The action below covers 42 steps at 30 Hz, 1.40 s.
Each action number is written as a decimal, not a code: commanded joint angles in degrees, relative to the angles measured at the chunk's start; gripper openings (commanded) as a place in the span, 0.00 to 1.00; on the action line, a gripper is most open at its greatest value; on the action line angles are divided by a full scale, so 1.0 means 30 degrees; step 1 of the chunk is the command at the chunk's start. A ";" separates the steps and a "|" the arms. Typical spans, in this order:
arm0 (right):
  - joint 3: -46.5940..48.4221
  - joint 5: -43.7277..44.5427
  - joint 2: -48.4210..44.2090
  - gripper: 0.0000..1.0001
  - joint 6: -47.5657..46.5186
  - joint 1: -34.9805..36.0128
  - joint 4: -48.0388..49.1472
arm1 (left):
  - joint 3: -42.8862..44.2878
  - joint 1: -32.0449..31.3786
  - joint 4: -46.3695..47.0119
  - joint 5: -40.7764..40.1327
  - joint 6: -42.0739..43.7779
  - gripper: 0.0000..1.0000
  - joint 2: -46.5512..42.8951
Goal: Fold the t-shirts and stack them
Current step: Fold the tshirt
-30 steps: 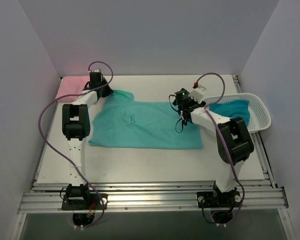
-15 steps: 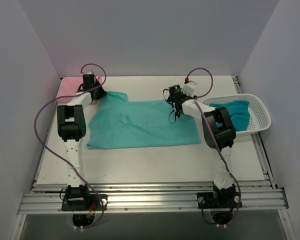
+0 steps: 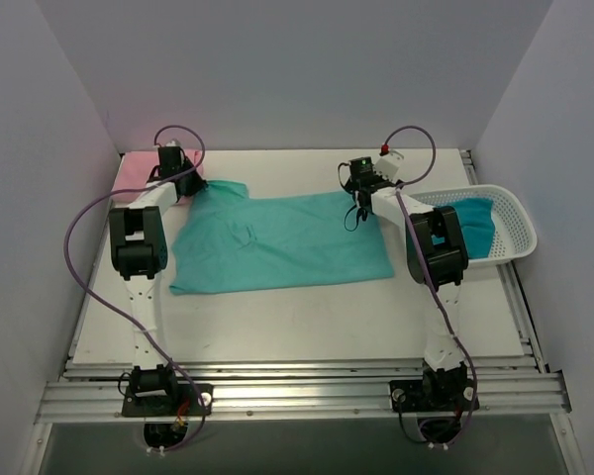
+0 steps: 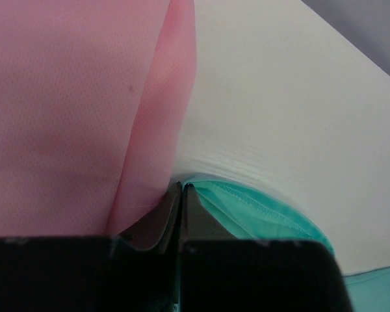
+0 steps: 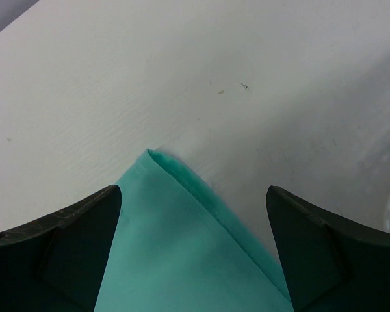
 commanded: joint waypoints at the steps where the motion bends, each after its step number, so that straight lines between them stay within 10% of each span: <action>1: 0.1042 -0.0287 0.0731 0.89 -0.0222 -0.0112 -0.0097 | 0.0563 0.0109 0.0087 0.0355 0.0143 0.02 -0.0577; 19: 0.3329 -0.2250 0.4014 0.84 -0.0045 -0.0054 0.0460 | 0.0856 -0.0038 0.0027 0.0531 0.0378 0.02 -0.0372; 37: 0.2479 -0.2485 0.3955 0.00 -0.0192 -0.0142 0.0783 | 0.0857 -0.0067 0.0028 0.0560 0.0378 0.02 -0.0371; 42: 0.2275 -0.2515 0.3956 0.00 -0.0279 -0.0142 0.0841 | 0.0915 -0.0067 -0.0002 0.0385 0.0407 0.02 -0.0371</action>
